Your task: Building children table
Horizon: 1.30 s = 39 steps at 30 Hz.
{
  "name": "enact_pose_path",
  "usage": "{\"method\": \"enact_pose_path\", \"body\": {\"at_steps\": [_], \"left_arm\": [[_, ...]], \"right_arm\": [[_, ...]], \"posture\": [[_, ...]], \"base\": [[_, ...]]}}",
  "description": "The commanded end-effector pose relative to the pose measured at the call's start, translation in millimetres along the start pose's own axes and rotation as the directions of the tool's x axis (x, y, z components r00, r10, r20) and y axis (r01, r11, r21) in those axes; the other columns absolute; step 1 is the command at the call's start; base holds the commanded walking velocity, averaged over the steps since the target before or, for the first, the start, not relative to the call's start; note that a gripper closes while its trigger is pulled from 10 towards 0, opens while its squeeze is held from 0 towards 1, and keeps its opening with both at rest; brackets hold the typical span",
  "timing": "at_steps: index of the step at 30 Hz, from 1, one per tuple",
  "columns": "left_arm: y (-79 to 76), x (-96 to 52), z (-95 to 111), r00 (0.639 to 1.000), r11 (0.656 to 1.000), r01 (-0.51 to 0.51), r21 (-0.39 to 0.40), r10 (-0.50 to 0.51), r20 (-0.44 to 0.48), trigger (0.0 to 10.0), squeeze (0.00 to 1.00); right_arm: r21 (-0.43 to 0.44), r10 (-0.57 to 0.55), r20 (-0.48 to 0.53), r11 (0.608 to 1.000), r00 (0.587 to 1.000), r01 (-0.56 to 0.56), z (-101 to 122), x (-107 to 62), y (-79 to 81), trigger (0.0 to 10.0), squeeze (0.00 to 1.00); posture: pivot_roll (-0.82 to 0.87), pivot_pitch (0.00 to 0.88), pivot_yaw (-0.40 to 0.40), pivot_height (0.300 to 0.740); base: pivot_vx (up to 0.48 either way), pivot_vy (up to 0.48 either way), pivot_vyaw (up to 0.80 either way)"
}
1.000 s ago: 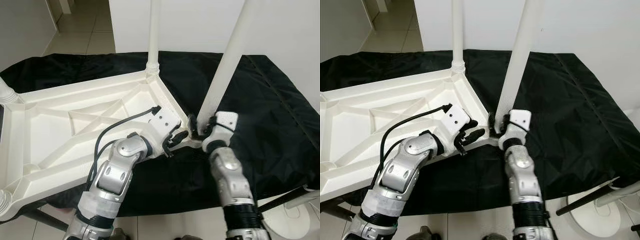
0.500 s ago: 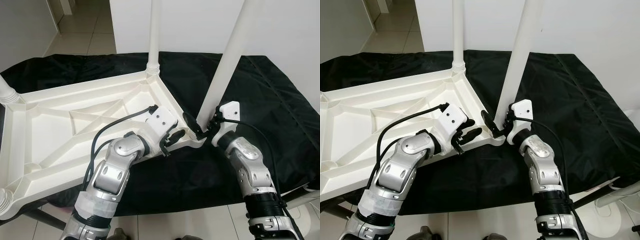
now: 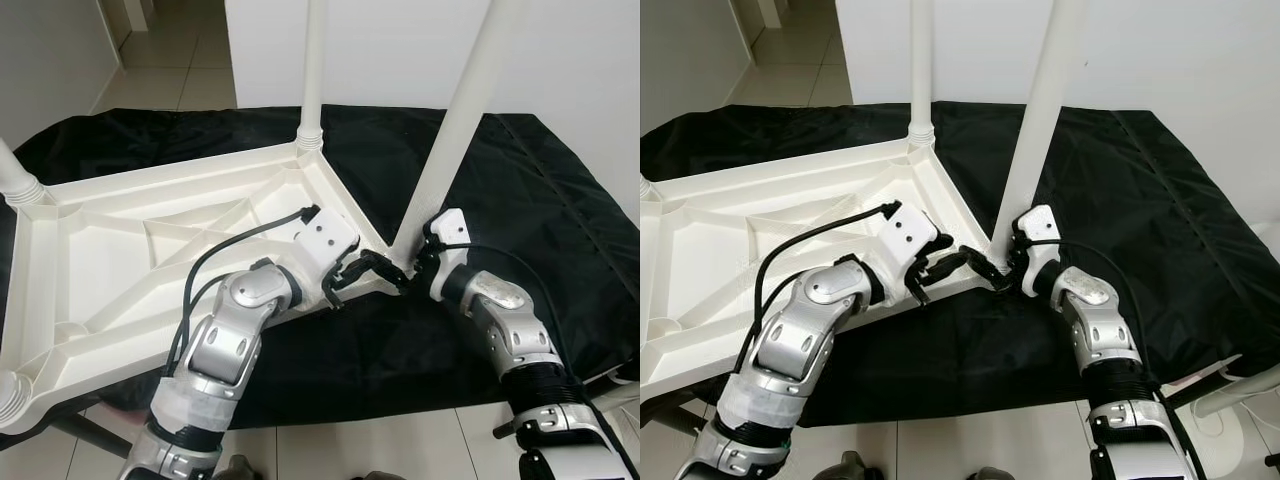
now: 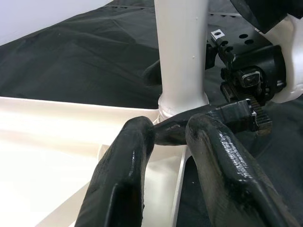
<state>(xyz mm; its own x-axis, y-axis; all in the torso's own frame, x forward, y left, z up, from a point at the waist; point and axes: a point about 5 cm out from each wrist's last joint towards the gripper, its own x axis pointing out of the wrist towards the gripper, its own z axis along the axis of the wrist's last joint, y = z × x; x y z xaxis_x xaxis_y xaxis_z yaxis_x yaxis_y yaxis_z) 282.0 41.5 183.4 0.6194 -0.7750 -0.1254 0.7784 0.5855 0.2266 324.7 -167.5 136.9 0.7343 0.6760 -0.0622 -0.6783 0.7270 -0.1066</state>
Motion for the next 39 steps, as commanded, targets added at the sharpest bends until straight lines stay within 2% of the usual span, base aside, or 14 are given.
{"method": "enact_pose_path", "body": {"at_steps": [1,3,4,5,7,17,18,19,20,31,33,36,37,39], "left_arm": [[1.1,0.4,4.5,0.999,0.999,-0.039,0.002,0.039,0.015,10.0,0.00],[0.9,0.1,4.3,0.999,0.999,-0.039,0.002,0.039,0.014,10.0,0.00],[0.5,0.0,4.4,0.999,0.999,-0.038,0.002,0.038,0.013,10.0,0.00],[0.5,0.0,4.4,0.999,0.999,-0.038,0.002,0.038,0.013,10.0,0.00],[0.4,0.0,4.8,0.999,0.999,-0.037,0.004,0.037,0.013,10.0,0.00],[-0.3,-0.4,5.0,0.999,0.999,-0.036,0.001,0.036,0.010,10.0,0.00],[-0.5,-0.5,5.1,0.999,0.999,-0.035,-0.001,0.035,0.010,10.0,0.00],[-0.5,-0.5,5.1,0.999,0.999,-0.035,-0.001,0.035,0.010,10.0,0.00],[-0.8,-0.6,4.6,0.999,0.999,-0.035,-0.003,0.035,0.008,10.0,0.00],[-2.2,0.3,3.8,0.999,0.999,-0.035,-0.006,0.035,0.007,10.0,0.00],[-3.8,-0.1,2.7,1.000,1.000,-0.031,-0.005,0.031,0.003,10.0,0.00],[-4.1,-0.2,2.5,1.000,1.000,-0.030,-0.006,0.030,0.002,10.0,0.00],[-4.2,-0.5,2.3,1.000,1.000,-0.030,-0.006,0.030,0.001,10.0,0.00],[-4.2,-0.5,2.3,1.000,1.000,-0.030,-0.006,0.030,0.001,10.0,0.00]], "right_arm": [[-0.006,0.021,-0.015,1.000,1.000,-0.021,-2.4,0.8,0.0,10.0,0.00],[-0.003,0.020,-0.017,1.000,1.000,-0.020,-4.3,0.1,-2.2,9.8,0.00],[0.000,0.020,-0.018,1.000,1.000,-0.020,-5.2,-0.5,-4.0,5.5,0.00],[0.000,0.020,-0.018,1.000,1.000,-0.020,-5.2,-0.5,-4.0,5.5,0.00],[0.017,0.021,-0.003,1.000,1.000,-0.021,-4.6,-0.7,-7.0,0.0,0.00],[0.052,0.029,-0.008,0.998,1.000,-0.028,-13.7,-4.5,-5.9,0.0,0.00],[0.055,0.011,-0.010,0.998,1.000,-0.011,-15.6,-5.5,-5.3,5.1,0.00],[0.055,0.011,-0.010,0.998,1.000,-0.011,-15.6,-5.5,-5.3,5.1,0.00],[0.087,-0.019,-0.003,0.996,1.000,0.019,-17.2,-5.3,-3.6,10.0,0.00],[0.128,-0.277,-0.032,0.952,0.960,0.279,-17.1,3.9,-3.4,10.0,0.00],[0.181,-0.421,-0.050,0.888,0.906,0.423,-14.2,10.1,4.1,10.0,0.00],[0.204,-0.469,-0.062,0.858,0.881,0.471,-14.1,11.6,6.7,10.0,0.00],[0.213,-0.521,-0.072,0.825,0.851,0.523,-13.8,13.3,10.5,10.0,0.00],[0.213,-0.521,-0.072,0.825,0.851,0.523,-13.8,13.3,10.5,10.0,0.00]], "posture": [[-0.04,0.000,0.013,0.740],[-0.04,0.000,0.014,0.740],[-0.04,0.000,0.015,0.740],[-0.04,0.000,0.015,0.740],[-0.04,0.000,0.016,0.740],[-0.04,0.000,0.014,0.740],[-0.04,0.000,0.014,0.740],[-0.04,0.000,0.014,0.740],[-0.04,0.000,0.014,0.740],[-0.04,0.000,0.003,0.740],[-0.04,0.000,-0.002,0.740],[-0.04,0.000,-0.004,0.740],[-0.04,0.000,-0.003,0.740],[-0.04,0.000,-0.003,0.740]], "base": [[0.000,0.000,0.00],[0.000,0.000,0.00],[0.000,0.000,0.00],[0.000,0.000,0.00],[0.000,0.000,0.00],[0.000,0.000,0.00],[0.000,0.000,0.00],[0.000,0.000,0.00],[0.000,0.000,0.00],[0.000,0.000,0.00],[0.000,0.000,0.00],[0.000,0.000,0.00],[0.000,0.000,0.00],[0.000,0.000,0.00]]}}
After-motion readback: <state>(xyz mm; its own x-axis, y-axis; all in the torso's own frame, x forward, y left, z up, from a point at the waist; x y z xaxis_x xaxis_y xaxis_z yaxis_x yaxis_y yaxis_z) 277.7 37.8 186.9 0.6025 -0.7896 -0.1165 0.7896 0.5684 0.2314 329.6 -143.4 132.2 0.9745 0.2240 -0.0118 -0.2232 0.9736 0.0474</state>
